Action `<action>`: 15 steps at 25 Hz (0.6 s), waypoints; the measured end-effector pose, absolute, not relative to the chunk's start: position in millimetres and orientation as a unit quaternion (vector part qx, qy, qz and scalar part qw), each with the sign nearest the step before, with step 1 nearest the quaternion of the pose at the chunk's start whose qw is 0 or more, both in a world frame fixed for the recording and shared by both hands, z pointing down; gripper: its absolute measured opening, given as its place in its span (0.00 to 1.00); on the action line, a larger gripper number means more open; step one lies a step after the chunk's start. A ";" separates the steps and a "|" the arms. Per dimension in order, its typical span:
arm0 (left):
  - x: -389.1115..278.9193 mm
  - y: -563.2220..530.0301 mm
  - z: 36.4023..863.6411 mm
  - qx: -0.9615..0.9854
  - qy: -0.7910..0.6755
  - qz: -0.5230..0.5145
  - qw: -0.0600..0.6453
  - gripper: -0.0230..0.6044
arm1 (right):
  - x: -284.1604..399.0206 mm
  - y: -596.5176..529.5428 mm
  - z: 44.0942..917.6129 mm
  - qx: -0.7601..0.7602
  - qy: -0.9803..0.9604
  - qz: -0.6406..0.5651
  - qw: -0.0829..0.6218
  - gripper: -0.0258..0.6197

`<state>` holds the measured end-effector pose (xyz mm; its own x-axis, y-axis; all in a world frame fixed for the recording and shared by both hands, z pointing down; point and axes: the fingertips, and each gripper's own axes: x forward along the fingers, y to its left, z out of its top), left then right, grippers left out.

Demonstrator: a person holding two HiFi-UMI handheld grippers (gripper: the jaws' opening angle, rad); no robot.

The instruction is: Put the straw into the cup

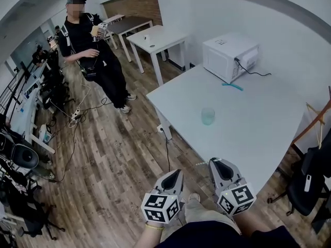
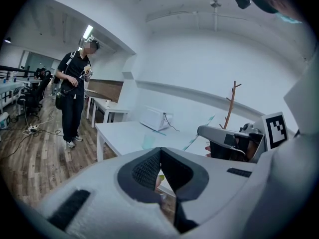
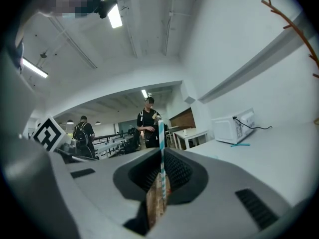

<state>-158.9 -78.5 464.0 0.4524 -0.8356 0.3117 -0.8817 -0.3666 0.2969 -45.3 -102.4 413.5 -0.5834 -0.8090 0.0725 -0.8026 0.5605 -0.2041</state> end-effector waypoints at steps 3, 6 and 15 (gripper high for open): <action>-158.3 -102.4 461.4 0.830 -0.513 0.053 0.211 0.07 | -42.8 -120.9 412.9 -0.466 0.878 -0.107 0.013 0.10; -156.6 -123.7 459.8 0.836 -0.506 0.052 0.206 0.07 | -39.2 -138.4 414.6 -0.474 0.874 -0.109 0.013 0.10; -143.0 -185.3 467.8 0.846 -0.492 0.063 0.195 0.07 | -20.9 -192.6 421.3 -0.495 0.862 -0.108 0.023 0.10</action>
